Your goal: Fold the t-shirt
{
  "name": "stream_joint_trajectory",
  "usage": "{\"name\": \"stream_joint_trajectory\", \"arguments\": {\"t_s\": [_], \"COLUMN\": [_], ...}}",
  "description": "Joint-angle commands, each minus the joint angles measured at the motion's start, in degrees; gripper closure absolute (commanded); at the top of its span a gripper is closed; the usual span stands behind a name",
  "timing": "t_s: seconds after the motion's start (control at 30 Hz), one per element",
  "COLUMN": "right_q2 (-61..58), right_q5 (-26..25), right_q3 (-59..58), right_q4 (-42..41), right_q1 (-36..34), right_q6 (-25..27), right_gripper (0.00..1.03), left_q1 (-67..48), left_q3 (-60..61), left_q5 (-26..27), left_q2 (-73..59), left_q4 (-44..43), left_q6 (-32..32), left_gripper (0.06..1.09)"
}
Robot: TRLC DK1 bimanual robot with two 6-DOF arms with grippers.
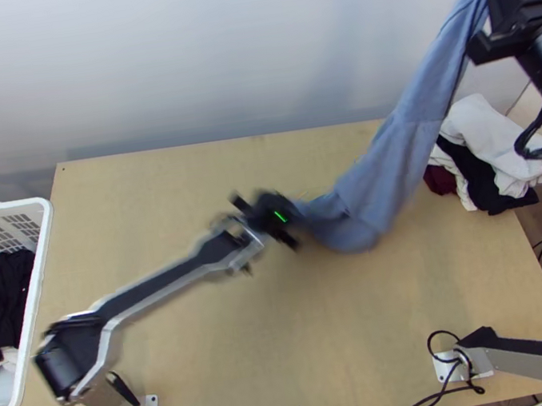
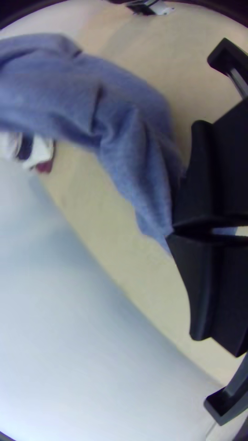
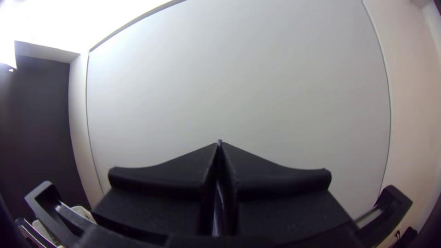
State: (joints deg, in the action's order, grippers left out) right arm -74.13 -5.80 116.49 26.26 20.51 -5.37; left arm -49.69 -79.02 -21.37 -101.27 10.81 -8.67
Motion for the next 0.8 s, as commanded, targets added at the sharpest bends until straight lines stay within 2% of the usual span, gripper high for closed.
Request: {"name": "stream_joint_trajectory", "arguments": {"t_s": [0.0, 0.1, 0.17, 0.27, 0.37, 0.47, 0.5, 0.6, 0.77], "right_q2": [-1.5, -3.0, -3.7, -3.8, -2.2, -0.1, 0.7, 3.4, 10.8], "right_q5": [-0.1, -0.1, -0.1, -0.9, -2.0, -2.3, -2.3, -2.3, -2.1], "right_q3": [-0.8, -0.7, -0.6, -0.9, -0.8, -0.2, -0.2, -1.4, -11.1], "right_q4": [-5.0, -8.5, -10.3, -11.4, -12.3, -12.4, -12.2, -9.3, -7.2], "right_q1": [-5.7, -8.1, -9.4, -10.0, -10.0, -9.8, -9.4, -8.4, -6.2], "right_q6": [-0.4, -0.4, -0.5, -0.5, -0.8, -1.0, -0.9, -1.0, 0.1], "right_gripper": [1.00, 1.00, 1.00, 1.00, 1.00, 1.00, 1.00, 1.00, 1.00], "left_q1": [18.8, 26.0, 29.1, 31.5, 31.5, 28.8, 27.7, 23.1, 14.6], "left_q3": [-6.1, -11.2, -12.5, -11.9, -8.3, -1.8, 0.0, 5.6, 20.0], "left_q5": [-2.7, -2.7, -3.9, -7.0, -8.0, -9.4, -9.4, -9.4, -9.3], "left_q2": [7.4, 7.0, 6.8, 6.8, 9.3, 13.7, 15.1, 19.5, 28.2], "left_q4": [-3.5, -4.0, -7.6, -13.1, -18.3, -29.0, -30.2, -31.3, -31.2], "left_q6": [-10.8, -12.6, -14.5, -17.1, -17.3, -21.3, -22.3, -23.5, -25.8], "left_gripper": [1.05, 1.05, 1.05, 1.05, 1.05, 1.05, 1.05, 1.05, 1.05]}}
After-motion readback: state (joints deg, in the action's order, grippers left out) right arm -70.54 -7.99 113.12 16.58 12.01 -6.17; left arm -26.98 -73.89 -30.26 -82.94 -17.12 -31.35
